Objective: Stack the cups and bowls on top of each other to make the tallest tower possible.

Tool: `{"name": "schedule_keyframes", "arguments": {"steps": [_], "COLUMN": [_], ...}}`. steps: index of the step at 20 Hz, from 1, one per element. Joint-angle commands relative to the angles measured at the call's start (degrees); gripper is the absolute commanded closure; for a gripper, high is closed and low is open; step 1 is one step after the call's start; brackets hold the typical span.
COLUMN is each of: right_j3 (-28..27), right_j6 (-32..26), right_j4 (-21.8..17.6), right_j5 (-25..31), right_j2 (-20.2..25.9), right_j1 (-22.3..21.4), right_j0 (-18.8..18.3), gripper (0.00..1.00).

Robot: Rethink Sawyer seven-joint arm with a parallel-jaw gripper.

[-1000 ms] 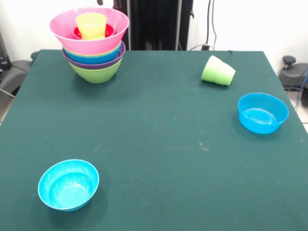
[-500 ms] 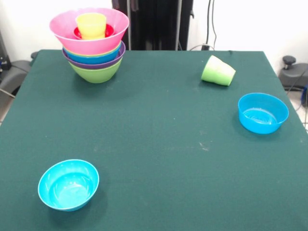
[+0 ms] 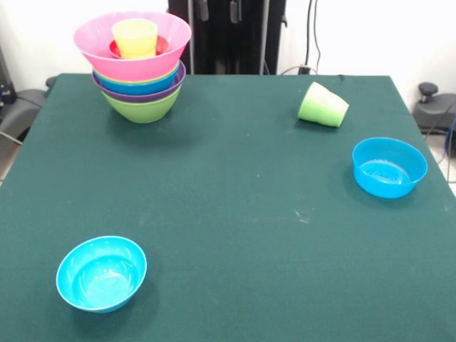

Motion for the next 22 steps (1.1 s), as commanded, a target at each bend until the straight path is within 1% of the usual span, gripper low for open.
{"name": "schedule_keyframes", "arguments": {"steps": [1, 3, 6, 12, 14, 17, 22], "right_j3": [-11.1, -12.6, -14.7, -18.5, -19.2, -19.6, -19.7], "right_j6": [1.4, 1.6, 3.3, 8.4, 9.9, 12.1, 12.6], "right_j4": [2.5, 2.3, 2.1, 0.4, 0.7, 1.4, 3.0], "right_j5": [7.4, 7.2, 7.4, 3.7, 2.3, 1.5, 2.0], "right_j2": [1.9, 1.5, 0.3, -3.9, -5.2, -7.4, -9.3], "right_j1": [7.2, 8.1, 10.0, 15.0, 16.4, 16.6, 16.3], "right_j0": [4.5, 5.6, 8.0, 14.4, 16.2, 19.1, 21.4], "gripper": [0.00, 0.00, 0.00, 0.00, 0.00, 0.00, 0.00]}}
